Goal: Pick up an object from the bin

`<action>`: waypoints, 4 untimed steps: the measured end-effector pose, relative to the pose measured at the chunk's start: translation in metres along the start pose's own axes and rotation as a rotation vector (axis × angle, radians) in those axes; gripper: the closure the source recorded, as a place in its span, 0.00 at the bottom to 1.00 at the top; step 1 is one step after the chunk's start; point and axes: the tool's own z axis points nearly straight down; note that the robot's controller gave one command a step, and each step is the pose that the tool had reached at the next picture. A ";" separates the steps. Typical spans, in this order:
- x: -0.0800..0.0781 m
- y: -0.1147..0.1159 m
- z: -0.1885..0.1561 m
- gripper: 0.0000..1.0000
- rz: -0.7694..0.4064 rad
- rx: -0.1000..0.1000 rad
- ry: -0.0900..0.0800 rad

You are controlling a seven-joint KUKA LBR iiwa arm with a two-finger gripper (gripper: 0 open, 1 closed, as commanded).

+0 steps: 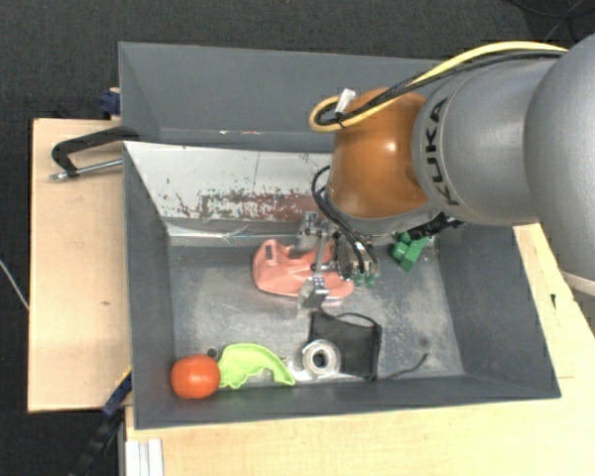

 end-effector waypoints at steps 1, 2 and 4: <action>0.000 -0.034 0.027 1.00 0.237 -0.029 0.002; 0.000 -0.034 0.027 1.00 0.237 -0.029 0.002; 0.004 -0.029 0.002 1.00 0.204 -0.001 0.000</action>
Offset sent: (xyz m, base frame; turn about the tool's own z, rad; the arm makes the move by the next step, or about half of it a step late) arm 0.0000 0.0000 0.0000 0.0000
